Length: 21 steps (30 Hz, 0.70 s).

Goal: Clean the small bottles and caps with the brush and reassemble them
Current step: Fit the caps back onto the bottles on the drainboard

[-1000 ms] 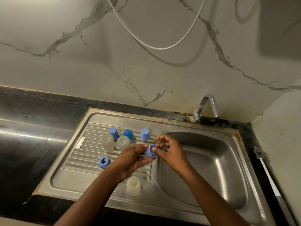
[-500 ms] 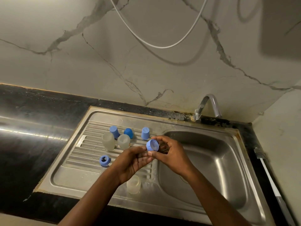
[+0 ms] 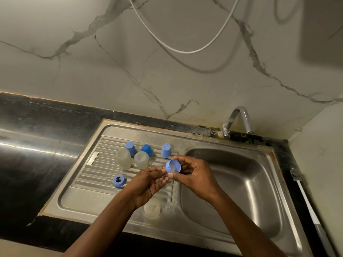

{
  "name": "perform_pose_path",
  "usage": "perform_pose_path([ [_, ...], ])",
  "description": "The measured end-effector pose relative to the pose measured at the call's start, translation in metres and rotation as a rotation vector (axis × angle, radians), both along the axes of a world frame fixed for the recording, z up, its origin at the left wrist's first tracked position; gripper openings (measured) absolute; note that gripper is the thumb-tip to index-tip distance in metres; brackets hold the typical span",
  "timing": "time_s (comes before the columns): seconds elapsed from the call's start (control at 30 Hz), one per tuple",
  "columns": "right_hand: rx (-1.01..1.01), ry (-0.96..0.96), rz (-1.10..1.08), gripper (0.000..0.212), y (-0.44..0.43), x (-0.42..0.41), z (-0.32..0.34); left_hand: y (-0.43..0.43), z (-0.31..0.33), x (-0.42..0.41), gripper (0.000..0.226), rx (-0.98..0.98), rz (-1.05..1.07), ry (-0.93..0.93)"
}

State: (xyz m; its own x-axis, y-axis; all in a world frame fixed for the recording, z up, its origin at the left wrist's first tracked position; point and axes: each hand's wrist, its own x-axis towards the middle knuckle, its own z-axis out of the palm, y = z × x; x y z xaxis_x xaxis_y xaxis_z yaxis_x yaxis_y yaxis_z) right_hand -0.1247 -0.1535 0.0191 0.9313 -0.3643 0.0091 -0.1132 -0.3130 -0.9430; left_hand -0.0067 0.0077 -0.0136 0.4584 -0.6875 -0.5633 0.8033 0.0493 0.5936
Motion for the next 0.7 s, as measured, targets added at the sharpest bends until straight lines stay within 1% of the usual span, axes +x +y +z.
perform_pose_path([
  [0.13, -0.038, -0.014, -0.012, 0.046, 0.002, 0.001, -0.001, -0.001, 0.003, -0.001, 0.017, -0.009, 0.028, 0.099],
  [0.23, -0.069, -0.026, 0.002, 0.045, 0.004, 0.001, -0.001, 0.001, 0.007, 0.003, 0.020, -0.021, 0.003, 0.105],
  [0.3, -0.032, -0.035, -0.006, 0.044, 0.004, 0.001, 0.001, 0.001, 0.010, 0.005, 0.023, -0.023, -0.012, 0.084],
  [0.4, 0.033, -0.044, -0.030, 0.043, 0.002, 0.000, 0.002, 0.001, 0.013, 0.005, 0.020, -0.027, -0.014, 0.066],
  [0.53, 0.000, -0.023, -0.020, 0.042, -0.002, -0.002, 0.003, 0.001, 0.014, 0.001, 0.021, -0.033, -0.011, 0.016],
  [0.7, -0.027, 0.006, -0.012, 0.049, -0.001, 0.001, 0.000, 0.009, 0.010, 0.002, 0.024, 0.037, -0.027, -0.136],
])
